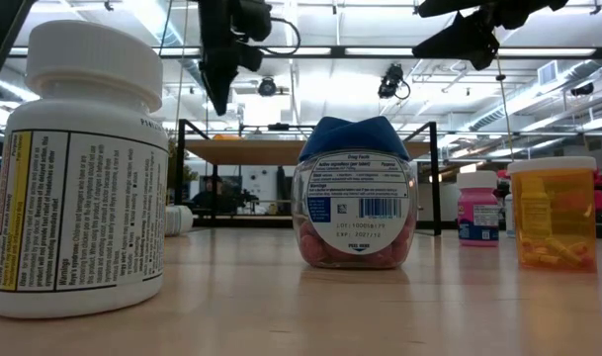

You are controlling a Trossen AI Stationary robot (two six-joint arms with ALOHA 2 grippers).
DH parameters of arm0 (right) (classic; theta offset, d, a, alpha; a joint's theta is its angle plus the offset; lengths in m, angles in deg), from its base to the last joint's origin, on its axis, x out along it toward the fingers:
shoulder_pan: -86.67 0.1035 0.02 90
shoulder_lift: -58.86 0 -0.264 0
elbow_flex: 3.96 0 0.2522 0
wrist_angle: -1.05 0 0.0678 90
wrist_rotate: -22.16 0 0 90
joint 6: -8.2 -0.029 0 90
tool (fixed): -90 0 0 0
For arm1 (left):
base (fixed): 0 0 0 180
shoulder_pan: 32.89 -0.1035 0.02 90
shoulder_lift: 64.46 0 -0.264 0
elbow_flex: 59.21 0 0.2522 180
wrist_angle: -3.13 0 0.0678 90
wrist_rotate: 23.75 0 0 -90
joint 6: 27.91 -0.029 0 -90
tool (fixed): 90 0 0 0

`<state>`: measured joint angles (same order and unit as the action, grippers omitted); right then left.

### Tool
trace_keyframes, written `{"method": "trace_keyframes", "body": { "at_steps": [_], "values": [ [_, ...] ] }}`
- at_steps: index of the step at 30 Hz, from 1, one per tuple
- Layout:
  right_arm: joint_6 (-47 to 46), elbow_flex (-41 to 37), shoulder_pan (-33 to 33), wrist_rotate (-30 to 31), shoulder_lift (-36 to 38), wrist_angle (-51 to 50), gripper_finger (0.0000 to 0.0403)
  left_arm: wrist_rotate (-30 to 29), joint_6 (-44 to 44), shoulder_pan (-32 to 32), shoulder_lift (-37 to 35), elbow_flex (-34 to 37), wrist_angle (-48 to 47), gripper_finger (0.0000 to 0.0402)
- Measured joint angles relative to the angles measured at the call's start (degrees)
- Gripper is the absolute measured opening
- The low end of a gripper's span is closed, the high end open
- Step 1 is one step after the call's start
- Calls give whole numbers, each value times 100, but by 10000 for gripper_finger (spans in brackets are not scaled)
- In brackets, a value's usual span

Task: Pick and place medicine bottles onto shelf by color
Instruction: Put the top orange pill bottle on the shelf

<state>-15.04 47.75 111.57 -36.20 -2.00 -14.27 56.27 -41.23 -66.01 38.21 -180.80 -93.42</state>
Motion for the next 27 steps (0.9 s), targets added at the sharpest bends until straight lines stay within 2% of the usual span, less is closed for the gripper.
{"method": "trace_keyframes", "body": {
  "at_steps": [4, 7, 9, 13, 17, 20, 24, 27],
  "values": [
    [-15, 0, 0, -2, 0, -2, 305, 457, 322, 173, -40, 4, -514, 195],
    [-15, 0, 0, -2, 0, 0, 305, 484, 180, 345, -39, 4, -653, 191],
    [-13, 0, -2, 0, 0, 8, 305, 209, -124, 417, -39, 4, -518, 190],
    [44, 0, -1, 42, 0, 97, 305, -927, -739, 408, -39, 4, 403, 196],
    [-49, 0, -2, 70, 0, 184, 305, -1312, -1141, 157, -39, 4, 1257, 207],
    [-90, 0, -2, 73, 0, 251, 305, -1056, -671, -209, -33, 4, 1771, 218],
    [-92, 0, -1, 86, 0, 306, 305, -79, 423, -730, -33, 4, 1807, 235],
    [-77, 0, -2, 88, 0, 306, 305, 16, 702, -1019, -24, 55, 1703, 248]
  ]
}}
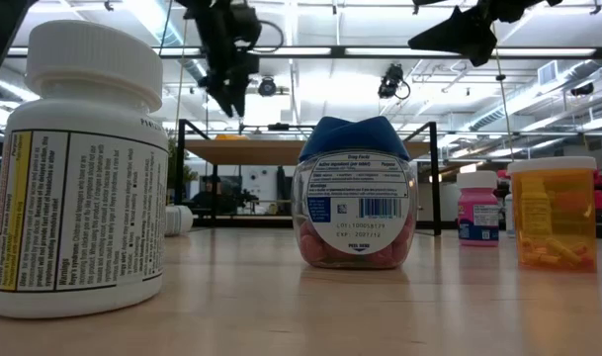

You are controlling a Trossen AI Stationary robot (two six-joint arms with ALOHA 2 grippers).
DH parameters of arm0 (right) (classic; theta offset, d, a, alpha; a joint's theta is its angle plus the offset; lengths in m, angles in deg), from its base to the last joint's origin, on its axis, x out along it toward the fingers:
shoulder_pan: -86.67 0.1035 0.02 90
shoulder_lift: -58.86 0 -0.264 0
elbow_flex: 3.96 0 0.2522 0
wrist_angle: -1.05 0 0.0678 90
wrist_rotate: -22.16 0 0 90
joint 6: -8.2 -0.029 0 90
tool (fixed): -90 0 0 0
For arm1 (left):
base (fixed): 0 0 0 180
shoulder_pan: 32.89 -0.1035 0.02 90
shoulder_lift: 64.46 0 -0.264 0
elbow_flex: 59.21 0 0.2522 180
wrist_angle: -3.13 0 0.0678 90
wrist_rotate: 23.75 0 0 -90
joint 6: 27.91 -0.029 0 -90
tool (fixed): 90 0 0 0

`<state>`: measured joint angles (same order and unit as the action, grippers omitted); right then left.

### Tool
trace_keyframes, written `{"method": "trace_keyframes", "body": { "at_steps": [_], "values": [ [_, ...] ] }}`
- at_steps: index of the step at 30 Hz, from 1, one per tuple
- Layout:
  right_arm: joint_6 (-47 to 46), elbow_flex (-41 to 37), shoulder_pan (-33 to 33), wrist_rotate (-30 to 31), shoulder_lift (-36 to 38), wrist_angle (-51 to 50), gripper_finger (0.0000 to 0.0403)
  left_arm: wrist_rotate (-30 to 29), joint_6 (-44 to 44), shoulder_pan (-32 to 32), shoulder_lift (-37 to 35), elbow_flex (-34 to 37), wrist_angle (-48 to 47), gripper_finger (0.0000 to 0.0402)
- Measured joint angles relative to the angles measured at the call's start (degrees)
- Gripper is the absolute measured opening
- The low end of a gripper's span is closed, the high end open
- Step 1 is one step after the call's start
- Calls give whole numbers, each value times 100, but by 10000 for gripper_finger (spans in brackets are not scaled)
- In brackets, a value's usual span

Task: Pick and place medicine bottles onto shelf by color
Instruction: Put the top orange pill bottle on the shelf

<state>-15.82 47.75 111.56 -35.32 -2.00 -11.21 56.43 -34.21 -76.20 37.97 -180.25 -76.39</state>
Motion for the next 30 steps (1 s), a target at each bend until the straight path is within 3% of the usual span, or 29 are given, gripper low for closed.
{"method": "trace_keyframes", "body": {
  "at_steps": [8, 15, 22, 30],
  "values": [
    [95, 0, 0, 0, 0, -3, 305, 695, 54, 32, 441, 8, -328, 271],
    [112, 0, 1, 0, 0, -4, 305, 199, -233, 245, 750, 6, -346, 273],
    [186, 0, 1, 0, 0, -7, 305, 146, -447, 264, 880, 6, -412, 271],
    [221, 0, 0, 0, 0, -9, 305, 125, -484, 383, 866, 4, -496, 233]
  ]
}}
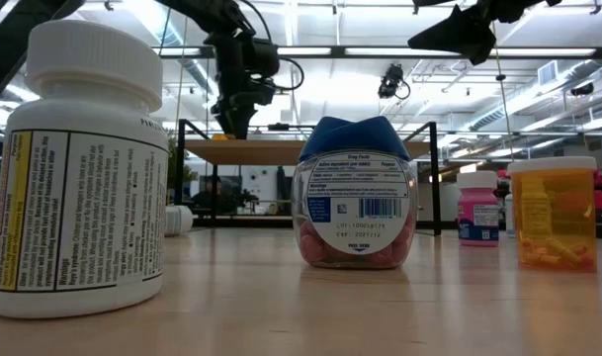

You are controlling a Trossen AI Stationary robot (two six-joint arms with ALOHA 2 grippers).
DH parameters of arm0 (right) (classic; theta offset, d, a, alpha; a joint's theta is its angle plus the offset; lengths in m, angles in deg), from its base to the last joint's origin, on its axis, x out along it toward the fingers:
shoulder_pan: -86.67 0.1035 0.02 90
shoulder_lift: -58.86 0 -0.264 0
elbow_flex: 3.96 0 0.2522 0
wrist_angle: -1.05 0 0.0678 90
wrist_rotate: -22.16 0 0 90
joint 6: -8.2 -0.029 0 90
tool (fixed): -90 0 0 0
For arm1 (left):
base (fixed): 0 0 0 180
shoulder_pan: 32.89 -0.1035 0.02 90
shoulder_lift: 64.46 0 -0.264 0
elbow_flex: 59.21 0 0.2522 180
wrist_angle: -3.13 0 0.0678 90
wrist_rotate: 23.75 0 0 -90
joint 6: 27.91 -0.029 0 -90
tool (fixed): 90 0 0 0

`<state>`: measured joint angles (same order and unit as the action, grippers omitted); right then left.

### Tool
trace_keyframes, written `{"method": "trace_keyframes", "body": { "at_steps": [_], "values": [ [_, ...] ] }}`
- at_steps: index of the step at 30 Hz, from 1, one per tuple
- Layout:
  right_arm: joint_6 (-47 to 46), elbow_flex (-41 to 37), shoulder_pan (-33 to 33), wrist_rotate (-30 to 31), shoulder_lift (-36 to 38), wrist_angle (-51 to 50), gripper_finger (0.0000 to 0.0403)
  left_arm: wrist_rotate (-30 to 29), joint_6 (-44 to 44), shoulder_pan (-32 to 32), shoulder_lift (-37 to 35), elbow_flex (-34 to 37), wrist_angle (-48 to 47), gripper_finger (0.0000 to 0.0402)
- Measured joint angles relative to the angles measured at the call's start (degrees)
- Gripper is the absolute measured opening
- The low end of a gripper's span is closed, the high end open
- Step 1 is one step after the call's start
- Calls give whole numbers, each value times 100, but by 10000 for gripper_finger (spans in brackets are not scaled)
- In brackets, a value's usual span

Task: Pick and place medicine bottles onto shelf by color
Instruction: Put the top orange pill bottle on the shelf

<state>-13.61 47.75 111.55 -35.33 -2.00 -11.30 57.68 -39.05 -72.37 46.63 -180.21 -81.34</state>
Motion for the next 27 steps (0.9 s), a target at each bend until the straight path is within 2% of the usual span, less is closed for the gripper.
{"method": "trace_keyframes", "body": {
  "at_steps": [6, 11, 14, 22, 27],
  "values": [
    [97, 0, 0, 1, 0, 0, 305, 4, -7, 222, -38, -2, -133, 203],
    [147, 0, 0, 142, 0, 0, 305, 22, -162, 405, -308, -2, -67, 200],
    [182, 0, 0, 236, 0, 2, 305, 80, -164, 475, -547, -2, 349, 202],
    [179, 0, 0, 372, 0, 5, 305, 1569, 637, 590, -1051, -11, 2337, 194],
    [151, 0, 4, 344, 0, 0, 305, 1932, 902, 845, -1019, -11, 2866, 197]
  ]
}}
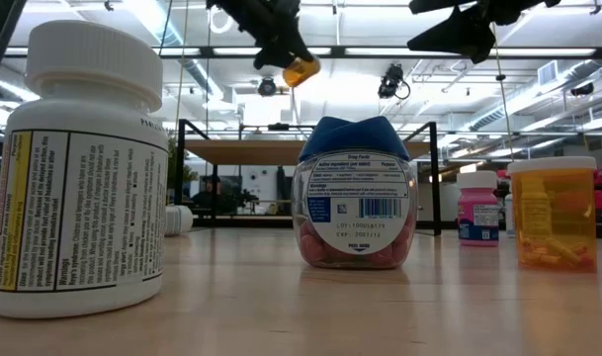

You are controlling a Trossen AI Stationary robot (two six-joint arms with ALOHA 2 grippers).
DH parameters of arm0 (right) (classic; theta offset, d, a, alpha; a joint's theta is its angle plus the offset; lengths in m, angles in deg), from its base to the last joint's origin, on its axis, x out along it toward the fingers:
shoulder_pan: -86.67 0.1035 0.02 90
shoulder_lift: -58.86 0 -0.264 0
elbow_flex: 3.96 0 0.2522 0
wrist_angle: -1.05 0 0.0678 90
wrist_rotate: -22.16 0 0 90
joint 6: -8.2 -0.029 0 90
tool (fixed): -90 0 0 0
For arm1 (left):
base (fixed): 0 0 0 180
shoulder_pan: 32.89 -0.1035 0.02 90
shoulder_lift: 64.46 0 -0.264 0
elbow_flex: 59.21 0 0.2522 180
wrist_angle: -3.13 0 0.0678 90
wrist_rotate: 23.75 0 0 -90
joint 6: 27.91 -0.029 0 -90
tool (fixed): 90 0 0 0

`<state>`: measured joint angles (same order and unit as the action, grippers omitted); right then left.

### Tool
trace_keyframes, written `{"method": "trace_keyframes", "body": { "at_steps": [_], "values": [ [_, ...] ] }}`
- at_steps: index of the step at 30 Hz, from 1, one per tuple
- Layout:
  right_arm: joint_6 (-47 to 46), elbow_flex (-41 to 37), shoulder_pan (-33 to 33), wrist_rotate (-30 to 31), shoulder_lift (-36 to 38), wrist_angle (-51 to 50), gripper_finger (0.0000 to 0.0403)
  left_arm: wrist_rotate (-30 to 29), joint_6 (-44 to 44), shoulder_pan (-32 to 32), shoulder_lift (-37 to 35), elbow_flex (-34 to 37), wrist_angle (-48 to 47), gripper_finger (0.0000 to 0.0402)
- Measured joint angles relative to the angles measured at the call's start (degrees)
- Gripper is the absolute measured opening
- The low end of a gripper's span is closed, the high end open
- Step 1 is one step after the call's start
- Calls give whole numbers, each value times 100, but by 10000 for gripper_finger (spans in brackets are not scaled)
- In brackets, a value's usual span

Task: Pick and place medicine bottles onto shelf by color
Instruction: Put the top orange pill bottle on the shelf

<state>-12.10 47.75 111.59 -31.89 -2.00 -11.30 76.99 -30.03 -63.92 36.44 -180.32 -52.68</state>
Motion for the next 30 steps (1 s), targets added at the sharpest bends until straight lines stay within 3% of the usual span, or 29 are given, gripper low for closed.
{"method": "trace_keyframes", "body": {
  "at_steps": [5, 11, 15, 23, 30],
  "values": [
    [-10, 0, 0, -148, 0, 0, 305, -129, 1, 372, 35, 11, 100, 191],
    [-87, 0, 2, -332, 0, -25, 305, -1138, 27, 829, -16, 251, 379, 188],
    [-224, 0, 42, -348, -1, -172, 305, -1436, 202, 967, -360, 1286, 1367, 186],
    [-222, 2, 155, -256, -2, -175, 305, -1833, 825, 875, -1718, 3749, 3979, 188],
    [-221, 2, 146, -80, -2, -149, 305, -2901, 908, 1292, -2093, 5346, 5608, 185]
  ]
}}
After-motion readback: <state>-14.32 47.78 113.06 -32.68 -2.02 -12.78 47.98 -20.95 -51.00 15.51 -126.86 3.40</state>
